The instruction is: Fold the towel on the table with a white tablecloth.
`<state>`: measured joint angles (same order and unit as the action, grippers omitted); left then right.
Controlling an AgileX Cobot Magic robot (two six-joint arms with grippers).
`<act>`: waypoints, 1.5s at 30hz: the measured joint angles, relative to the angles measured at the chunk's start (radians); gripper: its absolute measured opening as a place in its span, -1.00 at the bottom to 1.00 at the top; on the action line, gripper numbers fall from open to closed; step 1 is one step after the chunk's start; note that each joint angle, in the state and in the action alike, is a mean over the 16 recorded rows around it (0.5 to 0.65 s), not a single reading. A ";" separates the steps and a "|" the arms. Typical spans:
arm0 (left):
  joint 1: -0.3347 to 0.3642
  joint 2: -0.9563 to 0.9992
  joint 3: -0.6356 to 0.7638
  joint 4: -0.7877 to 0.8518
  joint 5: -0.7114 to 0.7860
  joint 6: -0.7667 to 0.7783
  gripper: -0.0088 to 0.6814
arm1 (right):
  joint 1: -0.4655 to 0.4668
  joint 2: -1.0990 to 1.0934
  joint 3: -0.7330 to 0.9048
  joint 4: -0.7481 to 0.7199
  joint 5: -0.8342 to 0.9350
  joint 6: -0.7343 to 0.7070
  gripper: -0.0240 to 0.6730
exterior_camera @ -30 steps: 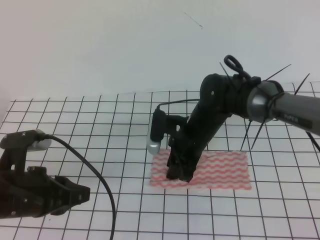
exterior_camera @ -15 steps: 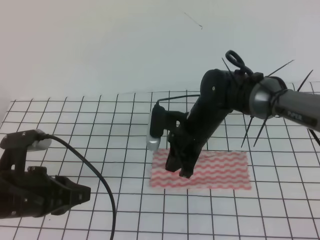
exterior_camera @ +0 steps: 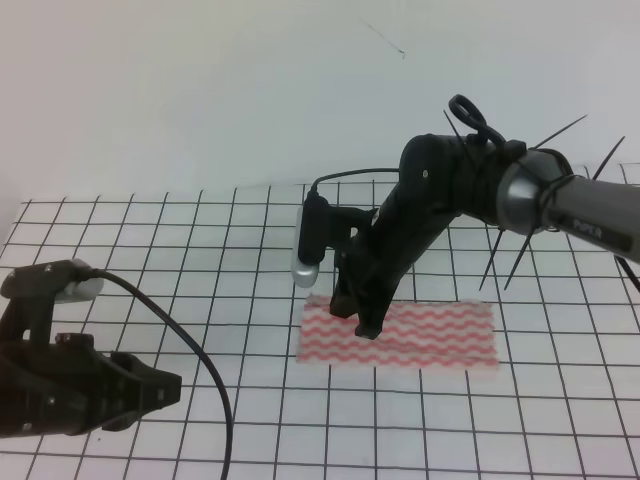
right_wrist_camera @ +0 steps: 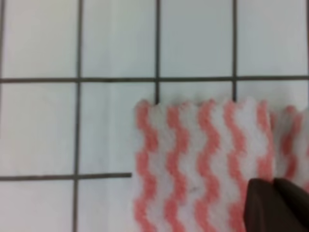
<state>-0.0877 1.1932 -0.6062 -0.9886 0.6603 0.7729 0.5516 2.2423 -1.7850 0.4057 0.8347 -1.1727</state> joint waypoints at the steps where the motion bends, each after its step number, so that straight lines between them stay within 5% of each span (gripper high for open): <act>1: 0.000 0.000 0.000 0.000 0.000 0.000 -0.71 | 0.000 0.002 0.000 -0.004 -0.009 0.000 -0.90; 15: 0.000 0.018 0.000 0.001 0.020 0.003 -0.70 | -0.001 0.033 0.000 -0.021 -0.078 0.004 -0.84; 26: 0.000 0.029 0.000 -0.001 0.029 0.006 -0.71 | -0.005 0.013 0.000 -0.043 -0.110 0.047 -0.36; 34: 0.000 0.029 0.000 -0.001 0.031 0.008 -0.71 | -0.047 -0.049 0.000 -0.135 -0.046 0.174 -0.10; 45: 0.000 0.030 -0.003 -0.011 0.044 0.059 -0.71 | -0.160 -0.108 0.000 -0.204 0.170 0.405 -0.11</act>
<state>-0.0878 1.2233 -0.6089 -1.0000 0.7041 0.8322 0.3911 2.1344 -1.7850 0.2022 1.0051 -0.7674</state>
